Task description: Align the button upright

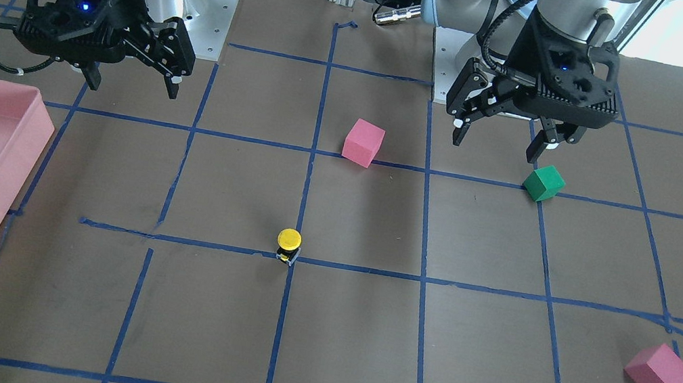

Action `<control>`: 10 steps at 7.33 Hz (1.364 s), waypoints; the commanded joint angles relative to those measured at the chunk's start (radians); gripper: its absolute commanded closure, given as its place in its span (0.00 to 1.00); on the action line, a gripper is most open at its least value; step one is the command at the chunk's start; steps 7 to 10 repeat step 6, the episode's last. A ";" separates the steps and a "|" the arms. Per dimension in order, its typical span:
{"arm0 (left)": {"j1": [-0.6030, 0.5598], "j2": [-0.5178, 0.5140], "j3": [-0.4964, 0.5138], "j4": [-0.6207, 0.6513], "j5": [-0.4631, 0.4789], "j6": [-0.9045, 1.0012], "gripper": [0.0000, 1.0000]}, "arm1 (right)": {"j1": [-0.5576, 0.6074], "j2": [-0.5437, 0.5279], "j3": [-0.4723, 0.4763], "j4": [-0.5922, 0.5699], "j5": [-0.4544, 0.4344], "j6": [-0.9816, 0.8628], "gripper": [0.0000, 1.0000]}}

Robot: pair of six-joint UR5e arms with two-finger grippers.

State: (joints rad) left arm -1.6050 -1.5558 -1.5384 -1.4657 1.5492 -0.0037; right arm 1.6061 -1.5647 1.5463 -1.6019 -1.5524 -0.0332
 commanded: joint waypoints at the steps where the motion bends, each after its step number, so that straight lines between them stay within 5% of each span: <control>1: 0.013 0.006 -0.005 -0.004 0.000 -0.001 0.00 | 0.000 0.000 0.000 0.000 0.000 -0.001 0.00; 10: 0.013 0.017 -0.016 -0.012 0.006 0.027 0.00 | 0.000 0.000 0.000 0.000 0.000 -0.002 0.00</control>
